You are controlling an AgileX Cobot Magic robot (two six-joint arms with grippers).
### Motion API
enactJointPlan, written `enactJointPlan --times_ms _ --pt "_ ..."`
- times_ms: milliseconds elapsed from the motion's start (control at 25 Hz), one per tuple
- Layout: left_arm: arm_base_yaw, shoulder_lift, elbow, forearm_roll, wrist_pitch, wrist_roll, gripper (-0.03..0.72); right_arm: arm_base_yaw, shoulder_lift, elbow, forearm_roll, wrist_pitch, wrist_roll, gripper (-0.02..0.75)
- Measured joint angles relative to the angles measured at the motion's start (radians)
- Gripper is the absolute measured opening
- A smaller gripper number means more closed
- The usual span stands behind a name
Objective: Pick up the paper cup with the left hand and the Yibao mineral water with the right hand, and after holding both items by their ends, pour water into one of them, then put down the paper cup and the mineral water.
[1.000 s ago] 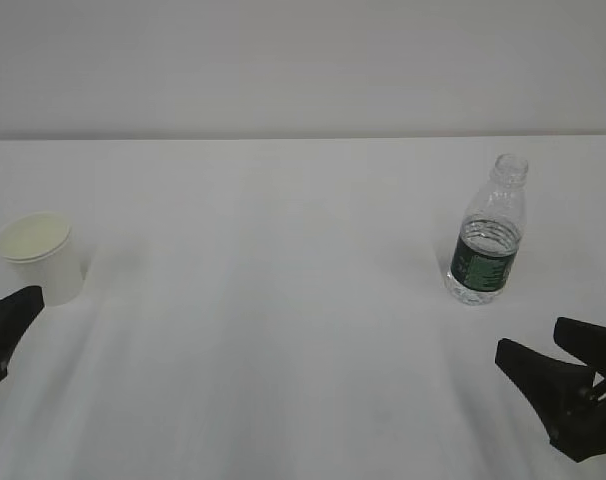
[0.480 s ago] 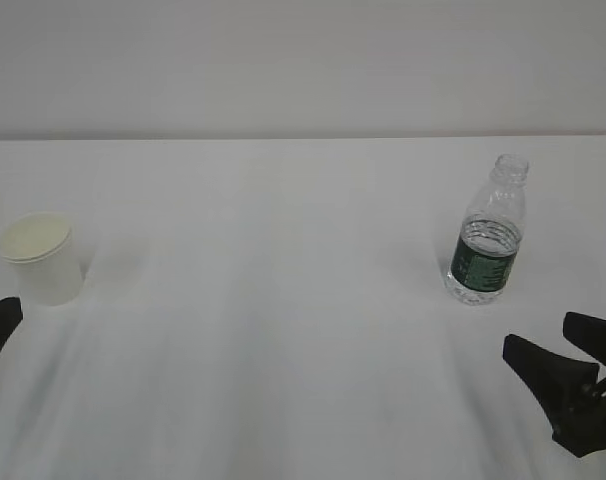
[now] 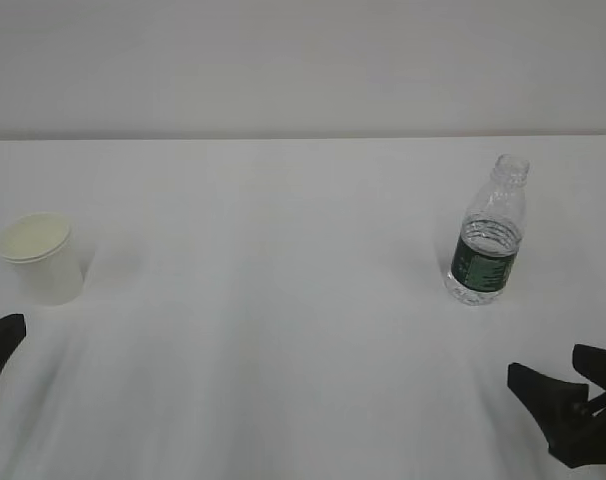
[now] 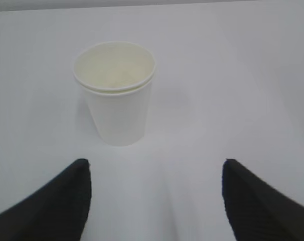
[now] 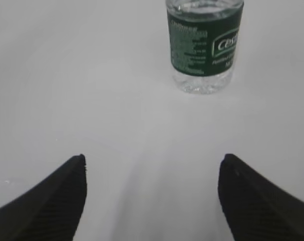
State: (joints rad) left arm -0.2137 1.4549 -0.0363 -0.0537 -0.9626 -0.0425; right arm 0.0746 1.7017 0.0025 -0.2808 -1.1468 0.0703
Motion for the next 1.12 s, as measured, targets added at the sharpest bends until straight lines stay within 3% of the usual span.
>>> enactJointPlan --times_ms 1120 --pt "0.000 0.000 0.000 0.003 -0.011 -0.010 0.593 0.000 0.129 -0.153 0.045 -0.005 -0.009 0.624"
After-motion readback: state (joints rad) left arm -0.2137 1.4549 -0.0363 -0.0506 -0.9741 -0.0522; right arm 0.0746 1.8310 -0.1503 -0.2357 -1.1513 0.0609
